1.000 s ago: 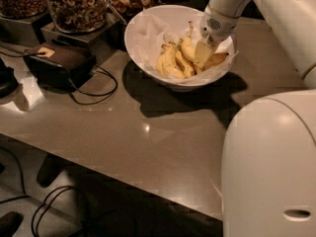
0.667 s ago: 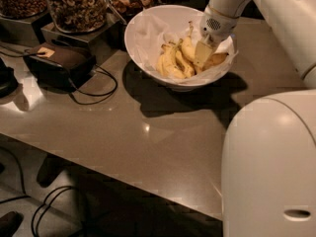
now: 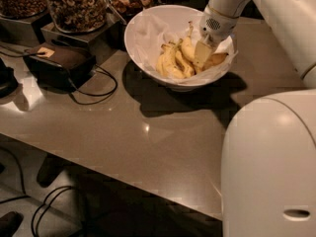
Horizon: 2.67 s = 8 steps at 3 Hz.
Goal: Pick banana from white bowl
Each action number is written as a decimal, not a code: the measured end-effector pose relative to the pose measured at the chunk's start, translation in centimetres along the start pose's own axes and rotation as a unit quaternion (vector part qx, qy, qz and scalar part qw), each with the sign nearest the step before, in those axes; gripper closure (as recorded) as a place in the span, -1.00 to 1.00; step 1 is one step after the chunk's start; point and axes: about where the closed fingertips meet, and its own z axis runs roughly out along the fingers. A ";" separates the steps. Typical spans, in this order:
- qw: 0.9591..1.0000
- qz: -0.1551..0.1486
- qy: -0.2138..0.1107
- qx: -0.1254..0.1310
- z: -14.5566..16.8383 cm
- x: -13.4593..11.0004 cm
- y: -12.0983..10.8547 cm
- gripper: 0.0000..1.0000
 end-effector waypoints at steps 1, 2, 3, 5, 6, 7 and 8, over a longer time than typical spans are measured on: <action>1.000 0.000 0.000 0.000 0.0 0.0 0.0 1.00; 1.000 0.000 0.000 0.000 0.0 0.0 0.0 1.00; 1.000 0.000 0.000 0.000 0.0 0.0 0.0 1.00; 1.000 0.000 0.000 0.000 0.0 0.0 0.0 0.15; 1.000 0.000 0.000 0.000 0.0 0.0 0.0 -0.31; 1.000 0.000 0.000 0.000 0.0 0.0 0.0 -0.78; 1.000 0.001 -0.007 0.004 0.0 -0.3 -0.2 -0.70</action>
Offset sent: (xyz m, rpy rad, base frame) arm -0.0709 0.0061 0.1424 0.0668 -0.1582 0.0447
